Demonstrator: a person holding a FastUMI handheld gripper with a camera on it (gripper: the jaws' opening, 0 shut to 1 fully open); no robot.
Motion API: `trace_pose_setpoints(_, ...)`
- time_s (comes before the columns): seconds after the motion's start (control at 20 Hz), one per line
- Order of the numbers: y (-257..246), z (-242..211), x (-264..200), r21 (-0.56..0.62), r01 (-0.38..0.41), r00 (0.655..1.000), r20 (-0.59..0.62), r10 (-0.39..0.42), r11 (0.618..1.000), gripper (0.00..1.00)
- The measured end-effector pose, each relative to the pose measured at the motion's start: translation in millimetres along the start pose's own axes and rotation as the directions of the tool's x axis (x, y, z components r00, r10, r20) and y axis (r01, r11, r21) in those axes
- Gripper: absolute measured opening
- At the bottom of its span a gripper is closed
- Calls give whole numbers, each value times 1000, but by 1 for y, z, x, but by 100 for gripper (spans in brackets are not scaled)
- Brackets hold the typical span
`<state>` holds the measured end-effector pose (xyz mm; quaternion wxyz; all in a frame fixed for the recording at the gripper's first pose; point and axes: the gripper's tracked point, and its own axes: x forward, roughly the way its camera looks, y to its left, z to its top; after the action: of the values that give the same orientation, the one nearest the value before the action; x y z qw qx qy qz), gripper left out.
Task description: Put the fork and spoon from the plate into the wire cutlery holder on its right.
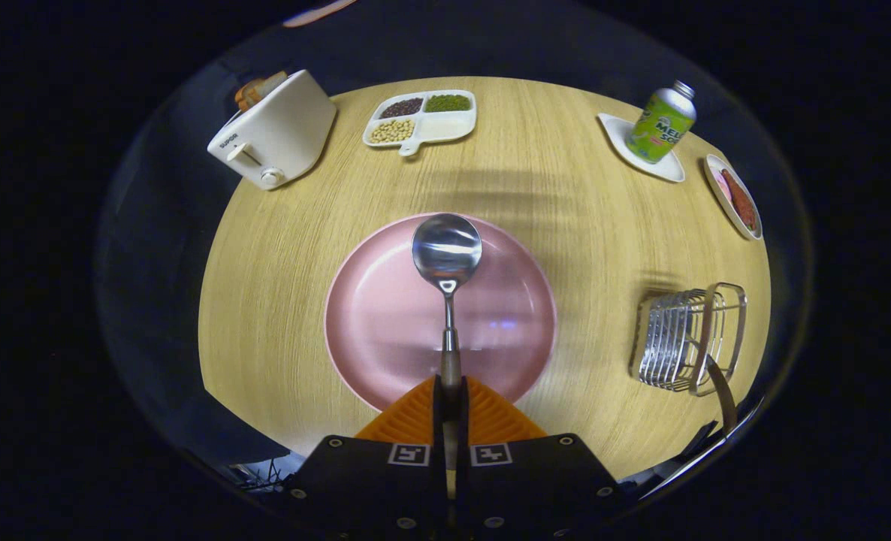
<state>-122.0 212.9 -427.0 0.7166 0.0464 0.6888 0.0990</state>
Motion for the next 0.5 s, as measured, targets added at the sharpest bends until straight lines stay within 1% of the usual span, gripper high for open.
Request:
trace_pose_setpoints(0.3,-63,-7,-36,83,61,996,55,-66,995,5)
trace_pose_setpoints(0.5,-92,-8,-64,126,61,993,88,-73,990,5)
